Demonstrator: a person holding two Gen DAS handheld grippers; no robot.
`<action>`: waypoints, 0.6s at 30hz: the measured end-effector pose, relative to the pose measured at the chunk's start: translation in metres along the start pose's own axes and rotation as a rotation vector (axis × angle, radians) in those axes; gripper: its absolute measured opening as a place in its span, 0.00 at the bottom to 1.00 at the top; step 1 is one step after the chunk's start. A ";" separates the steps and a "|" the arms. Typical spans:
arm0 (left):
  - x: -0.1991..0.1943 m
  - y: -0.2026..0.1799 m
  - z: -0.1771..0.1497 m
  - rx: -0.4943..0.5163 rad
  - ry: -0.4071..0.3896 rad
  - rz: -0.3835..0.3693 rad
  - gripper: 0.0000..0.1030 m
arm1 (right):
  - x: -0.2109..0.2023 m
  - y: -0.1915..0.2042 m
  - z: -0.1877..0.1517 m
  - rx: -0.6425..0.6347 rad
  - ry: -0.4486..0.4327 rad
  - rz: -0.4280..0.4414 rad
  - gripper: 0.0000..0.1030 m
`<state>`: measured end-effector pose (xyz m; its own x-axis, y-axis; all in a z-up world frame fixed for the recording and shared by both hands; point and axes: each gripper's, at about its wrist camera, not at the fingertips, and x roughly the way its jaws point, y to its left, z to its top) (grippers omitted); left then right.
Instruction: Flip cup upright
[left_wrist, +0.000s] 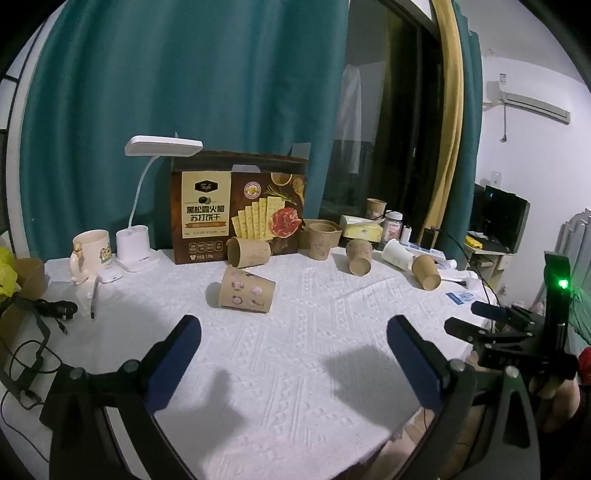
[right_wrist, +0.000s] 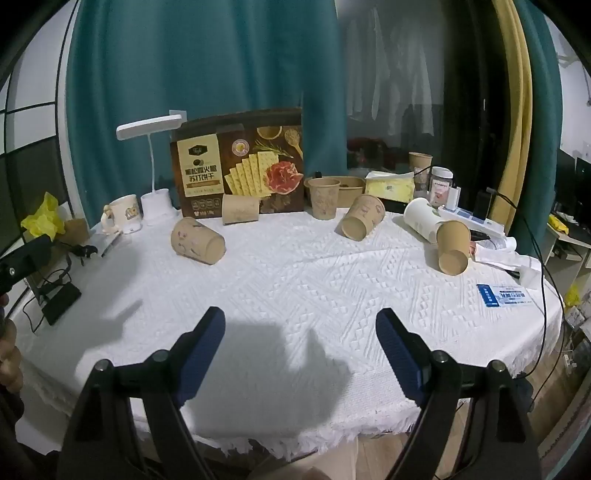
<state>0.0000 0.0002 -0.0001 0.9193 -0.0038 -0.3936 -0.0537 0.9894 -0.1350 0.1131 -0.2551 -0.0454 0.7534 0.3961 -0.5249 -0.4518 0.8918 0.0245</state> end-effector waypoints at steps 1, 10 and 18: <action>0.000 0.000 0.000 0.001 -0.001 0.001 0.98 | 0.000 0.000 0.000 -0.001 -0.002 0.000 0.79; 0.000 0.000 0.000 0.003 -0.001 0.000 0.98 | -0.002 0.000 0.002 -0.003 -0.003 -0.006 0.80; 0.000 0.000 0.000 0.006 -0.002 0.002 0.98 | -0.005 0.001 0.003 -0.003 -0.007 -0.006 0.80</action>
<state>0.0002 0.0002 -0.0002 0.9199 -0.0013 -0.3922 -0.0536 0.9902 -0.1289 0.1105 -0.2558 -0.0400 0.7596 0.3924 -0.5187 -0.4486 0.8935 0.0189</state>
